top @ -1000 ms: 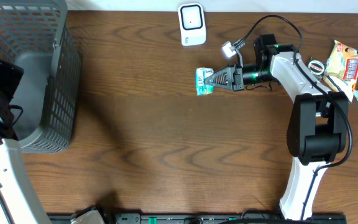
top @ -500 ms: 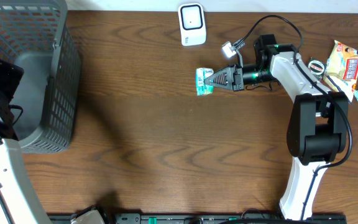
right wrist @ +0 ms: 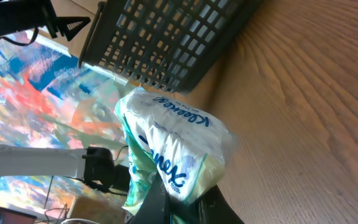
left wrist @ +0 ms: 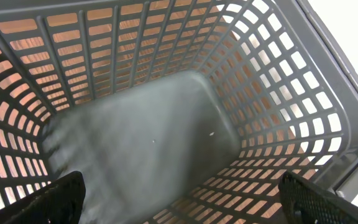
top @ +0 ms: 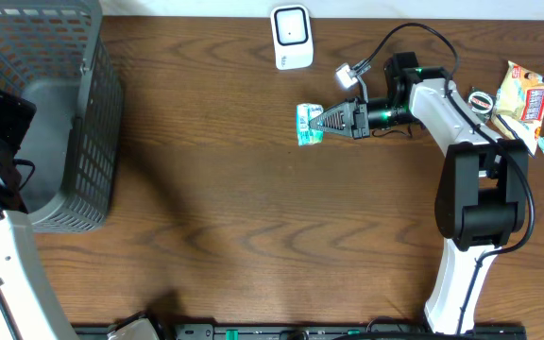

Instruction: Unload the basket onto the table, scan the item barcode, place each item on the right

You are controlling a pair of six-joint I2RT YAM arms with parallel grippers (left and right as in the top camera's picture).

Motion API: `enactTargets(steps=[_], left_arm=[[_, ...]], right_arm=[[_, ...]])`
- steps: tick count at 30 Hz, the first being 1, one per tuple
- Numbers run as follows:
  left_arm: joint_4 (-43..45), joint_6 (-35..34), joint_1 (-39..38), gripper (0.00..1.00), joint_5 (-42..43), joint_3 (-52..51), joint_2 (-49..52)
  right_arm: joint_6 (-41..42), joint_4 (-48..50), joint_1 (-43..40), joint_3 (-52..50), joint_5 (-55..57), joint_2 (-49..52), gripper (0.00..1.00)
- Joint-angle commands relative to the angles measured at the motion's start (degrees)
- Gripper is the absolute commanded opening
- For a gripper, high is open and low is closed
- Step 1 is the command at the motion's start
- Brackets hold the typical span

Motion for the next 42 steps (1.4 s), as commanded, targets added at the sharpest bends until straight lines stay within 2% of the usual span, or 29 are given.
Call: enactTargets(steps=[1,4,8,10,11,14,17,19,23,26,32,42], left_arm=[[0.0,-0.04,0.13,0.98,-0.52,0.15,0.28],[0.0,-0.07,0.13,0.98,-0.52,0.15,0.28],[0.0,-0.04,0.13,0.98,-0.52,0.15,0.28],[0.0,-0.04,0.13,0.98,-0.52,0.13,0.28],[0.0,-0.04,0.13,0.98,-0.52,0.13,0.28],[0.0,-0.04,0.13,0.98,-0.52,0.13,0.28],[0.0,-0.04,0.13,0.97,-0.52,0.13,0.28],[0.0,-0.07,0.13,0.98,-0.52,0.13,0.28],[0.0,-0.04,0.13,0.97,-0.52,0.13,0.28],[0.0,-0.07,0.13,0.98,-0.55,0.13,0.28],[0.0,-0.07,0.13,0.98,-0.52,0.13,0.28],[0.0,-0.04,0.13,0.98,-0.52,0.13,0.28]], right_arm=[[1.49,0.22,1.36,-0.28,-0.09,-1.64,0.01],[10.86,3.48,2.99,-0.28,8.46,-1.64,0.01],[28.74,11.5,6.56,-0.2,21.57,-1.64,0.01],[37.11,15.32,9.2,0.98,33.11,-1.64,0.01],[38.23,15.43,9.66,1.51,36.15,-1.64,0.01],[40.76,12.37,13.18,8.85,55.98,-1.64,0.01],[40.76,9.84,15.26,16.76,67.1,-1.64,0.01],[40.7,9.94,16.33,23.87,72.57,-1.53,0.01],[40.72,14.62,16.39,28.81,77.68,-1.46,0.01],[33.48,26.47,16.74,28.96,80.06,-1.27,0.01],[8.74,44.02,18.08,28.96,88.32,1.92,0.01],[-21.55,52.37,18.16,28.96,88.94,10.64,0.01]])
